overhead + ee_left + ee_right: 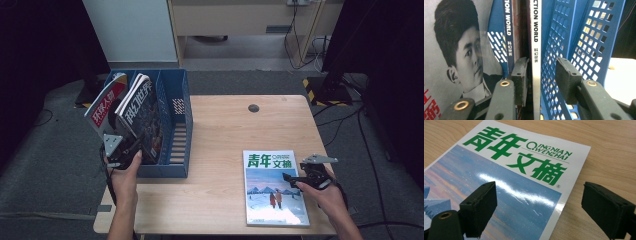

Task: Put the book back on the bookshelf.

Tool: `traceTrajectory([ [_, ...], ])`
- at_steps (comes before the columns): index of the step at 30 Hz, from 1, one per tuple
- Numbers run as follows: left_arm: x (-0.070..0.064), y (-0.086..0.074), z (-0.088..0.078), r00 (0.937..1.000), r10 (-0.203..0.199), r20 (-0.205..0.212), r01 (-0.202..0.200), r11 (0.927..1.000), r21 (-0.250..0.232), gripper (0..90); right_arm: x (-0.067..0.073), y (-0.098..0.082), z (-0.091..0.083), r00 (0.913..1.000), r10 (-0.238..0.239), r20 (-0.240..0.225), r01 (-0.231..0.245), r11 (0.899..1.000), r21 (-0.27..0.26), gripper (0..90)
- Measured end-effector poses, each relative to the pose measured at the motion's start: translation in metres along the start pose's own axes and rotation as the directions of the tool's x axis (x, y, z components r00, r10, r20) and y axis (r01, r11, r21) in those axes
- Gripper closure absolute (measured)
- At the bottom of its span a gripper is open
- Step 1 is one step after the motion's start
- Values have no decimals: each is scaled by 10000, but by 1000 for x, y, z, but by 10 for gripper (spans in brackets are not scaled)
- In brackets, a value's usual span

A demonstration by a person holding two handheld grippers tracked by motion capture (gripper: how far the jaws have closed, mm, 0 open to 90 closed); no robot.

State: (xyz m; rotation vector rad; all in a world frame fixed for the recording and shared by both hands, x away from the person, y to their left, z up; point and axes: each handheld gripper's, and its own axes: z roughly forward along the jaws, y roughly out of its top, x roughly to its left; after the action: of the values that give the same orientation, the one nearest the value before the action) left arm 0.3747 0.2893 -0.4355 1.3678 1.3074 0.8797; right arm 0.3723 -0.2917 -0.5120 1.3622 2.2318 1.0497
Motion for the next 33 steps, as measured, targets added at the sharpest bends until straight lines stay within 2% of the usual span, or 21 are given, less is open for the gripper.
traceTrajectory([
  [8,0,-2,0,10000,-65,54,65,10000,58,610,0,0,0,10000,73,-27,-73,10000,14,135],
  [12,0,-3,-3,9999,104,58,-104,9999,80,609,-1,0,0,10000,74,-41,-74,10000,5,135],
  [25,2,-7,-14,10000,62,43,-62,9998,212,590,-1,0,-1,9998,177,-114,-178,9998,-43,135],
  [33,-4,-11,-17,9998,186,89,-189,9991,376,587,-3,0,-1,9998,154,-121,-154,9999,-40,134],
])
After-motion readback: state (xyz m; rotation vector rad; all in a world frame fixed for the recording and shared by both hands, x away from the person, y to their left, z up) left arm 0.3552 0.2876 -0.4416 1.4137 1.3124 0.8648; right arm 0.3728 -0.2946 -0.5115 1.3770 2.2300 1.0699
